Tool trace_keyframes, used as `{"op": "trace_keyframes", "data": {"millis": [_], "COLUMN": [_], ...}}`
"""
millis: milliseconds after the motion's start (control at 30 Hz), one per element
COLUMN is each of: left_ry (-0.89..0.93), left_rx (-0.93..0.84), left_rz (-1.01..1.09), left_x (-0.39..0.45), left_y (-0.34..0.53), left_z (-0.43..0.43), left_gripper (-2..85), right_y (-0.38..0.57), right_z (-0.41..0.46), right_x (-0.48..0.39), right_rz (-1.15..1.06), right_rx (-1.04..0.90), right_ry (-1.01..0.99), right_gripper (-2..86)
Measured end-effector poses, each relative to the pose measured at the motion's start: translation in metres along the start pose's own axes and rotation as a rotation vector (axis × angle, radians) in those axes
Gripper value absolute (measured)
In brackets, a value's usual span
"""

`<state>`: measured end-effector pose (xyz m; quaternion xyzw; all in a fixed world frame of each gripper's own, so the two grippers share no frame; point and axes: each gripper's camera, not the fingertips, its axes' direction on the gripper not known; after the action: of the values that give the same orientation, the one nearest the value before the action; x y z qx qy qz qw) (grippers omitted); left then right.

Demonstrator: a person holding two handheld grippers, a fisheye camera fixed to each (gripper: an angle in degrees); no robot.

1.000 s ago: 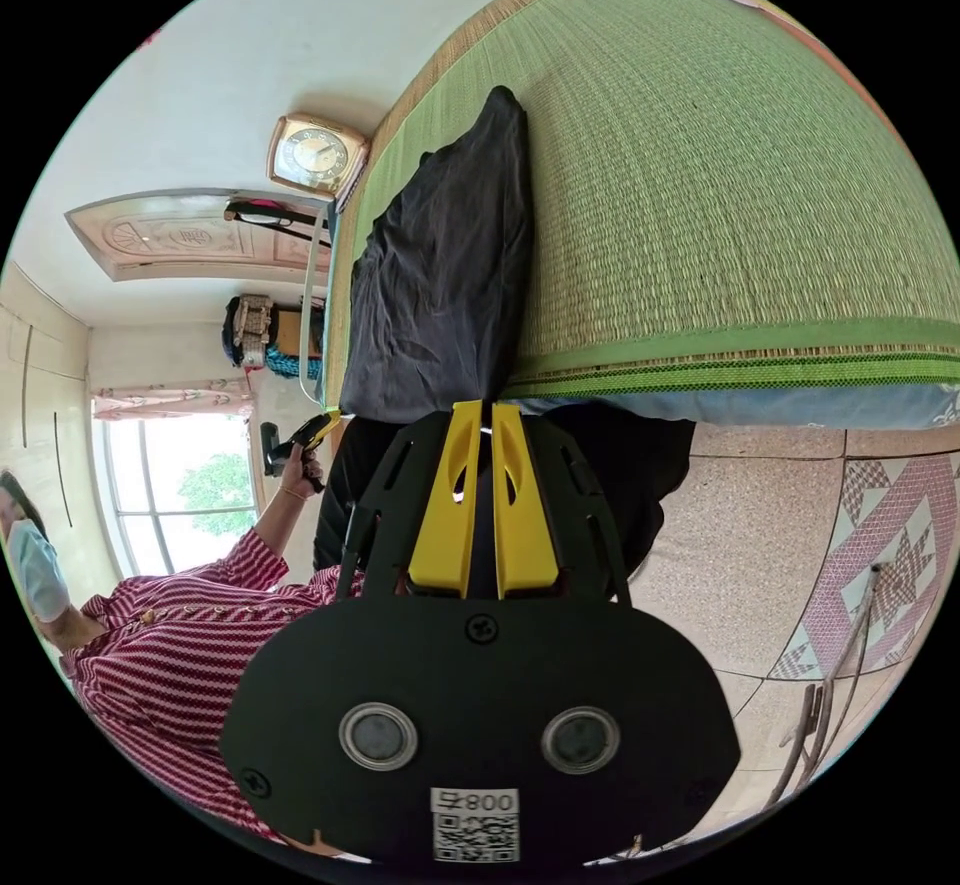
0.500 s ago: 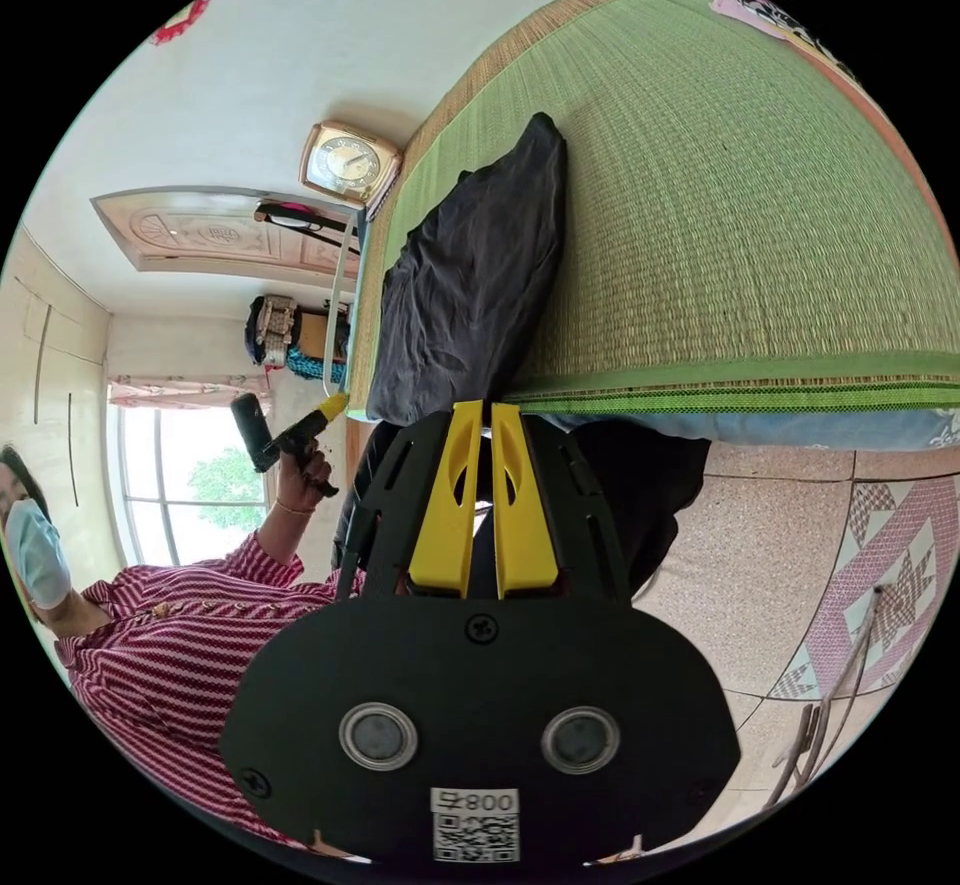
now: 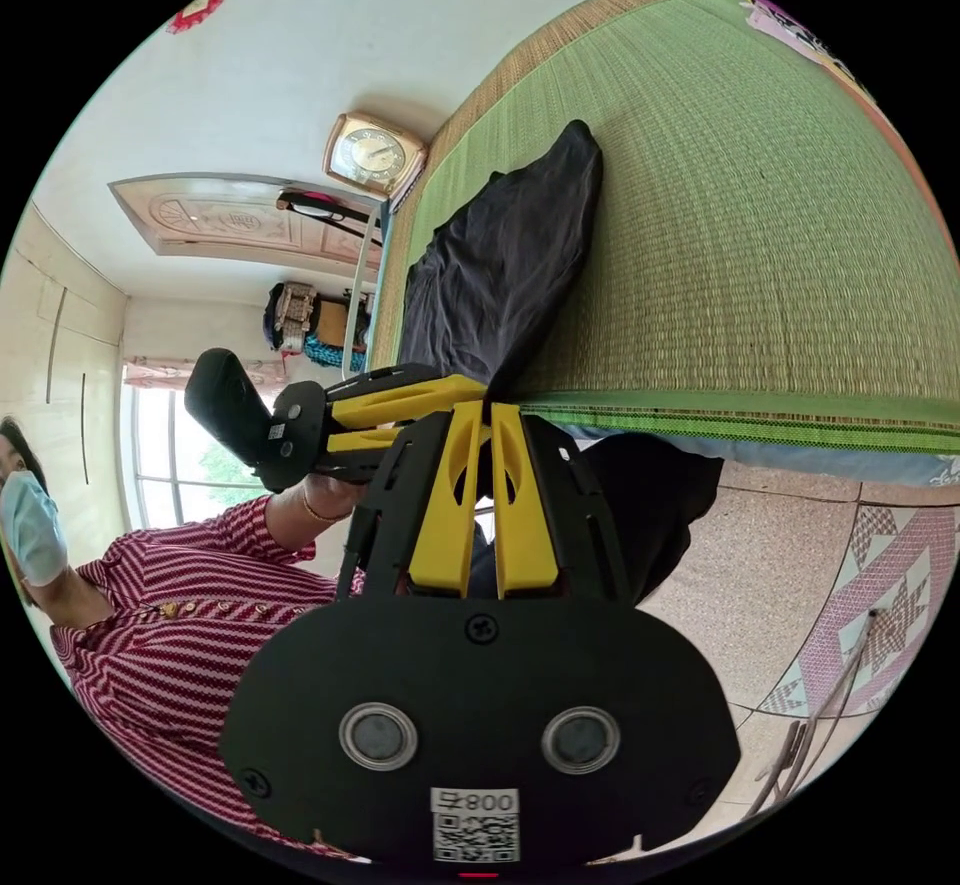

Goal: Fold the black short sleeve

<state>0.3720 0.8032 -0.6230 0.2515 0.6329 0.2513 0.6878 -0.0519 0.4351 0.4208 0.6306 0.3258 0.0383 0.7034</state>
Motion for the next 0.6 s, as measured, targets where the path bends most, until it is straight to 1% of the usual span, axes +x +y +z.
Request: {"op": "trace_keyframes", "data": {"millis": [200, 300, 367, 433, 600], "left_ry": [0.022, 0.054, 0.069, 0.083, 0.108], "left_rx": [0.018, 0.034, 0.041, 0.045, 0.059], "left_rz": [-0.040, -0.069, -0.081, -0.089, -0.107], "left_x": [0.004, 0.003, 0.004, 0.005, 0.008], "left_y": [-0.027, -0.039, -0.048, -0.055, -0.071], "left_z": [0.024, 0.033, 0.039, 0.044, 0.053], "left_gripper": [2.3, 1.8, 1.6, 1.5, 1.4], "right_y": [0.000, -0.003, -0.009, -0.024, -0.071], "right_z": [0.005, 0.004, 0.003, 0.007, 0.032], "right_x": [0.024, 0.044, 0.056, 0.074, 0.111], "right_rz": [-0.001, 0.022, 0.035, 0.057, 0.109], "right_rx": [0.011, 0.045, 0.073, 0.104, 0.122], "right_ry": [-0.054, -0.028, -0.013, -0.003, 0.002], "right_gripper": [0.8, 1.3, 2.3, 5.3, 9.6]}}
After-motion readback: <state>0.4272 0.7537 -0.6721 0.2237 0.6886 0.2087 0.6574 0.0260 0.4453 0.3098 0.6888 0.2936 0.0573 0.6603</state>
